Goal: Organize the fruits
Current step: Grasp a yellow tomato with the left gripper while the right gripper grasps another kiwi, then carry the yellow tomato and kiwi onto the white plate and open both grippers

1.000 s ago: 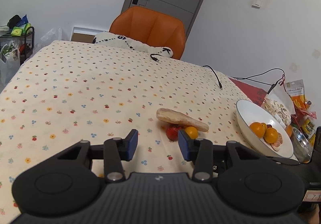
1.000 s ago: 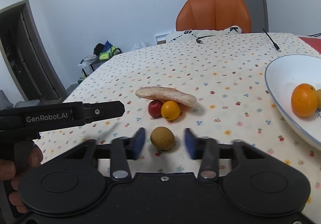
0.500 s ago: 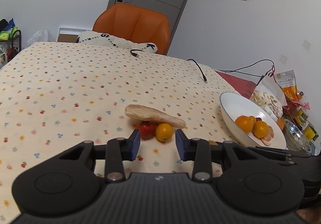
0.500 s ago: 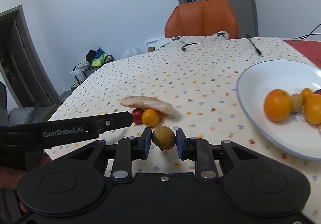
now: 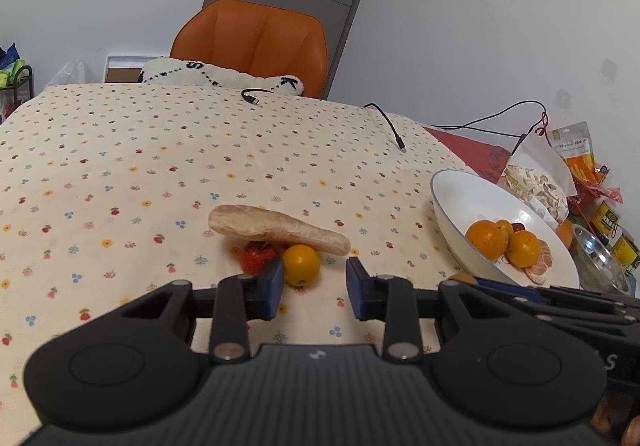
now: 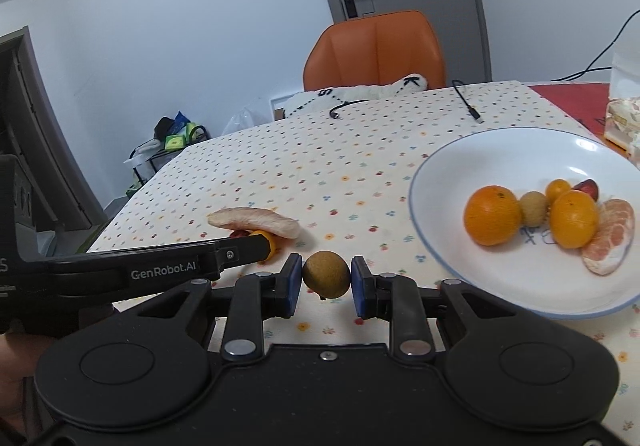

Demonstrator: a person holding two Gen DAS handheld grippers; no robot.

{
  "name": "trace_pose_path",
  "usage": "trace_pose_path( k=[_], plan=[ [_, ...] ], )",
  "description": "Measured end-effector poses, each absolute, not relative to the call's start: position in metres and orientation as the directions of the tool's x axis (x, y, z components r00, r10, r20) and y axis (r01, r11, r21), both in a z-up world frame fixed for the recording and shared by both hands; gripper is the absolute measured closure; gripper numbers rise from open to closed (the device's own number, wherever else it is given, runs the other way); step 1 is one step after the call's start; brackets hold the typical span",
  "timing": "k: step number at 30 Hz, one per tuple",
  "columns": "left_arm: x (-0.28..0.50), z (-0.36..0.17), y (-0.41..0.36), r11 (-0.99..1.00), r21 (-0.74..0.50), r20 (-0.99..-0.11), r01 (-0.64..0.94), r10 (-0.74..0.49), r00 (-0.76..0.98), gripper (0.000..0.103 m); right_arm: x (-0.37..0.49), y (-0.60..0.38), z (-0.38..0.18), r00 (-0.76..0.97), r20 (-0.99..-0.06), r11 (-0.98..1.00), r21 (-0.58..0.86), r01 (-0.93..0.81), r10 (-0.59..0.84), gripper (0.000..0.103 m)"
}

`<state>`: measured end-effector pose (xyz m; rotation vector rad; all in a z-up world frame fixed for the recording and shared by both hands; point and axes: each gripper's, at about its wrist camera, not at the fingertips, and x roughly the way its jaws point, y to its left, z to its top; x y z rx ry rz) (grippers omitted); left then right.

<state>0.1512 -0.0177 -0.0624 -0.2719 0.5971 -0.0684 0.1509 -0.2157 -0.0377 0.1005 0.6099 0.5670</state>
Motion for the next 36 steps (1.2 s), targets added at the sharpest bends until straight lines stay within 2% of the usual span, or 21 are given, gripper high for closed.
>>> trace_pose_path(
  k=[9, 13, 36],
  plan=[
    [0.160, -0.066, -0.026, 0.974, -0.223, -0.549, -0.038, -0.093, 0.831, 0.071, 0.151, -0.227, -0.038, 0.685, -0.513, 0.855, 0.259, -0.450, 0.516, 0.078],
    [0.164, -0.071, -0.027, 0.978, -0.202, -0.565, -0.058, -0.068, 0.822, 0.081, 0.149, -0.230, -0.038, 0.689, -0.510, 0.856, 0.261, -0.447, 0.515, 0.078],
    [0.139, -0.035, -0.049, 0.975, -0.220, -0.489, 0.017, -0.125, 0.863, 0.082, 0.135, -0.254, -0.024, 0.732, -0.466, 0.868, 0.272, -0.416, 0.497, 0.078]
  ],
)
